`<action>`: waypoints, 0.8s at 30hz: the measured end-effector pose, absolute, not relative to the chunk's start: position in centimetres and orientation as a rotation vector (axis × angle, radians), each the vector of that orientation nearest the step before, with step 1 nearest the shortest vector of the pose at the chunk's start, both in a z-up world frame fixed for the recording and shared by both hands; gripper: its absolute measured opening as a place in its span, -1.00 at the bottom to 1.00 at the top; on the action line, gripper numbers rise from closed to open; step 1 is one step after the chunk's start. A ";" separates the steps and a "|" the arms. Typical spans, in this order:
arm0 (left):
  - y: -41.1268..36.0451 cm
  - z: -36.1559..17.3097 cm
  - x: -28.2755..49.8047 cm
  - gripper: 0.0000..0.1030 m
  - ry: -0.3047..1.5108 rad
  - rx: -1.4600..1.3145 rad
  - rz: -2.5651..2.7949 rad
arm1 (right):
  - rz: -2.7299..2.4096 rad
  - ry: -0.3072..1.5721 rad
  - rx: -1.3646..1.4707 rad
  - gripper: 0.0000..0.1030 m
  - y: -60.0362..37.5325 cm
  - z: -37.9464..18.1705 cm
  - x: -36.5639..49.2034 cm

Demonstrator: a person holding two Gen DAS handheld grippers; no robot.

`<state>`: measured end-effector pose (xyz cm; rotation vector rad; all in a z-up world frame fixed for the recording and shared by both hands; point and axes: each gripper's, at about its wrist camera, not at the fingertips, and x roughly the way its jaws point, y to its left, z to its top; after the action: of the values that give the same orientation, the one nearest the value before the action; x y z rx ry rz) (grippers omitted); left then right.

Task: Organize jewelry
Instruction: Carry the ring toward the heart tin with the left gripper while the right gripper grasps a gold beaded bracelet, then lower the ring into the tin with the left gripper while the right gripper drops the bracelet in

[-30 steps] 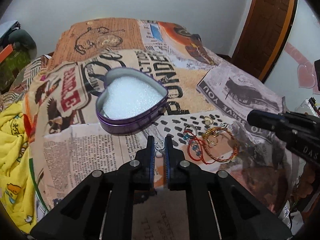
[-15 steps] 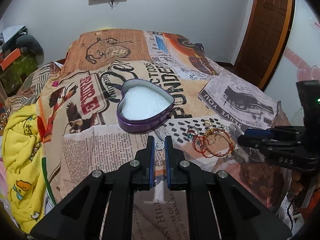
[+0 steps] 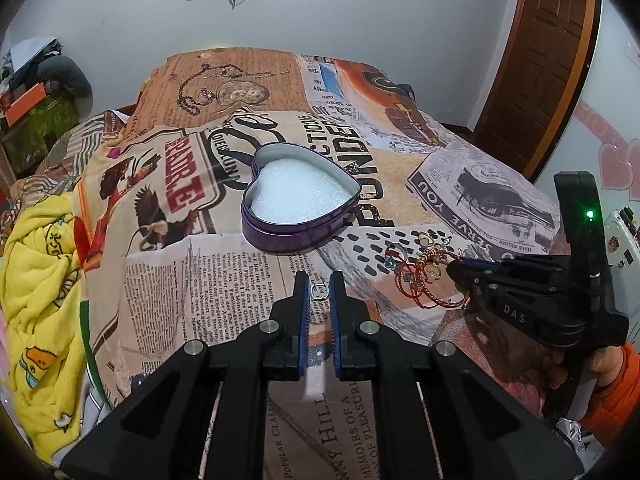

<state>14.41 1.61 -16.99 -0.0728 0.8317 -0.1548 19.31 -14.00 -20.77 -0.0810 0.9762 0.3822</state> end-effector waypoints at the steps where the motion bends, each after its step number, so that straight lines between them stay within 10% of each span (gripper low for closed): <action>1: 1.6 -16.9 14.3 -0.85 0.829 -0.073 -0.156 | 0.381 0.975 -0.079 -0.94 -14.1 -20.7 19.4; 24: 2.3 -12.2 12.8 -0.85 0.692 -0.068 -0.156 | 0.375 0.720 -0.072 -0.95 -13.6 -10.3 17.8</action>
<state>12.85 2.30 -12.19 -0.0680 0.6920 -0.1563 17.79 -13.65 -10.31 -0.0721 0.7200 0.3755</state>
